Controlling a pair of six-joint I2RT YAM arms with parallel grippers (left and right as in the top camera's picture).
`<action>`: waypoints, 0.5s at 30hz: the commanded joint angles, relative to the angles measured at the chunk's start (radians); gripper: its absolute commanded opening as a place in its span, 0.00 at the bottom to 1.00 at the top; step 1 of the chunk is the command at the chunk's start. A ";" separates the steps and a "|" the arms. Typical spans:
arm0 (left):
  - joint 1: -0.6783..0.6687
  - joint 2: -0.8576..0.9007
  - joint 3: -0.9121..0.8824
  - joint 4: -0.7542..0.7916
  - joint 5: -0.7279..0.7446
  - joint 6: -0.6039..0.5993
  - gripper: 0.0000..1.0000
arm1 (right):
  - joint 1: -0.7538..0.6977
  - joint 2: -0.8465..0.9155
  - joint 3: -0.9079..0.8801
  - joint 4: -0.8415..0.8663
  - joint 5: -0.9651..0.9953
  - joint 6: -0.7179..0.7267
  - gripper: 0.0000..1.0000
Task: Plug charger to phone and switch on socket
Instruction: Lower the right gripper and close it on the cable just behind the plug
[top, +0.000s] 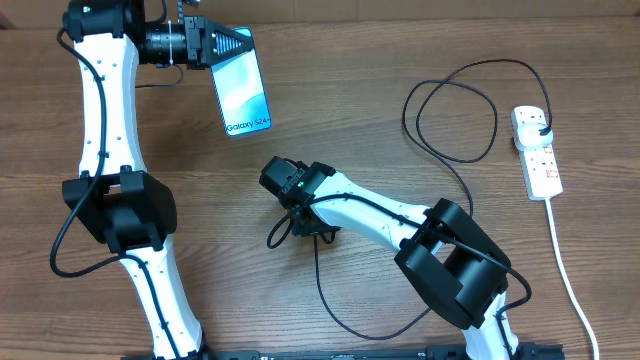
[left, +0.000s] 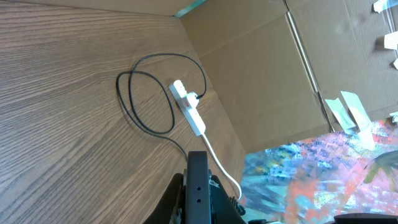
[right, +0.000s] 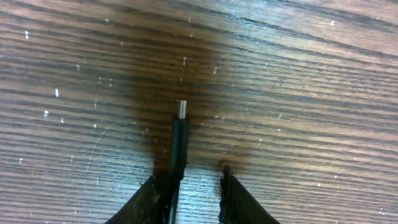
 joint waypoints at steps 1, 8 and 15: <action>-0.009 0.009 0.001 0.004 0.030 0.018 0.04 | 0.001 0.011 0.022 0.008 0.008 0.000 0.29; -0.009 0.009 0.001 0.004 0.030 0.018 0.04 | 0.000 0.011 0.022 0.024 0.003 0.000 0.29; -0.009 0.009 0.001 0.005 0.031 0.018 0.04 | -0.003 0.011 0.022 0.036 -0.001 0.000 0.29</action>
